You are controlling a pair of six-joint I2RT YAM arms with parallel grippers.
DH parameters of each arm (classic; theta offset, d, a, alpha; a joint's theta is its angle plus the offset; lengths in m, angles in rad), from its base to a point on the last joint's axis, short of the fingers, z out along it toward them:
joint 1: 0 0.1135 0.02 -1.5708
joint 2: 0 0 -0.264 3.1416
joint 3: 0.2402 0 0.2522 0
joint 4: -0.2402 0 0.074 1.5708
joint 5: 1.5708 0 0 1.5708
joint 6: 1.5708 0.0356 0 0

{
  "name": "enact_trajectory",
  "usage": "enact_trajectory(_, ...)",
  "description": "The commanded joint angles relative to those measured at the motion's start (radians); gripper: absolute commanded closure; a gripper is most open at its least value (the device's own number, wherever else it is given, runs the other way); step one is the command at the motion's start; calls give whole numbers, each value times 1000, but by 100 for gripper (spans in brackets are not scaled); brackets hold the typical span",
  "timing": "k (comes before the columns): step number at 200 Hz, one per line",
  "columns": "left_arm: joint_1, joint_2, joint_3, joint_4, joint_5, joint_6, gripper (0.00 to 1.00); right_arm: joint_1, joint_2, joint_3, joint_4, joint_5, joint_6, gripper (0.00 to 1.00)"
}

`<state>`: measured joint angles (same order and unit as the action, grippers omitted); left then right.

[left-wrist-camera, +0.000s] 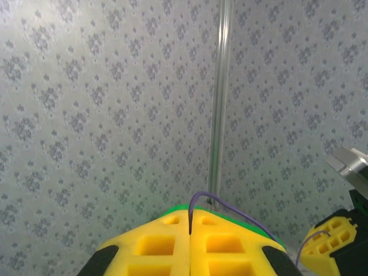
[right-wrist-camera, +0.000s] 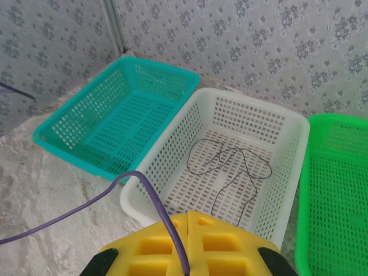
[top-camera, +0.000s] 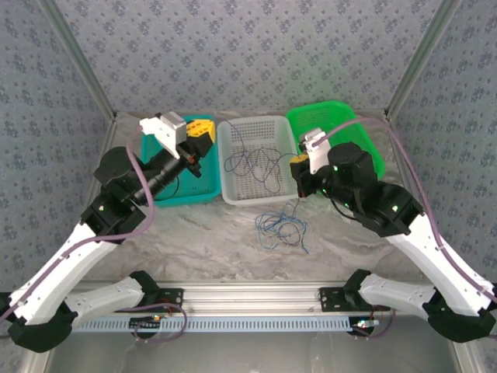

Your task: Untangle the cables

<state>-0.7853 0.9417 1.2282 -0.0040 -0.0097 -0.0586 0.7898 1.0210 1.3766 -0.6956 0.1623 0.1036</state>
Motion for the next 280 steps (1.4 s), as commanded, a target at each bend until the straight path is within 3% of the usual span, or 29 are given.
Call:
enact_trajectory(1,10,-16,-32,22,-31,-26,90,3,8,10,-11,36,-23,99)
enact_trajectory(11,12,-15,-50,22,-49,-34,84,-1,8,10,1,26,-16,100)
enact_trajectory(22,12,-14,-69,21,-88,-46,62,-7,13,15,11,12,-5,100)
enact_trajectory(47,36,4,-103,-28,-216,-87,34,-22,55,62,-9,-2,26,100)
enact_trajectory(63,73,21,-129,-47,-238,-112,30,-35,93,94,-25,6,41,100)
enact_trajectory(79,111,41,-159,-30,-219,-140,20,-69,136,120,-22,1,55,100)
enact_trajectory(118,145,74,-189,-22,-74,-209,8,-126,201,172,2,-69,108,100)
enact_trajectory(144,98,22,-301,90,30,-250,10,-125,203,190,3,-67,119,100)
enact_trajectory(176,-41,7,-432,131,42,-211,15,-126,199,200,6,-57,130,100)
enact_trajectory(200,-110,60,-512,170,63,-275,20,-128,198,216,11,-49,143,100)
enact_trajectory(235,-224,119,-613,340,-34,-327,22,-126,198,241,15,-38,171,100)
enact_trajectory(280,-364,236,-592,381,-140,-305,22,-126,191,249,27,-6,204,100)
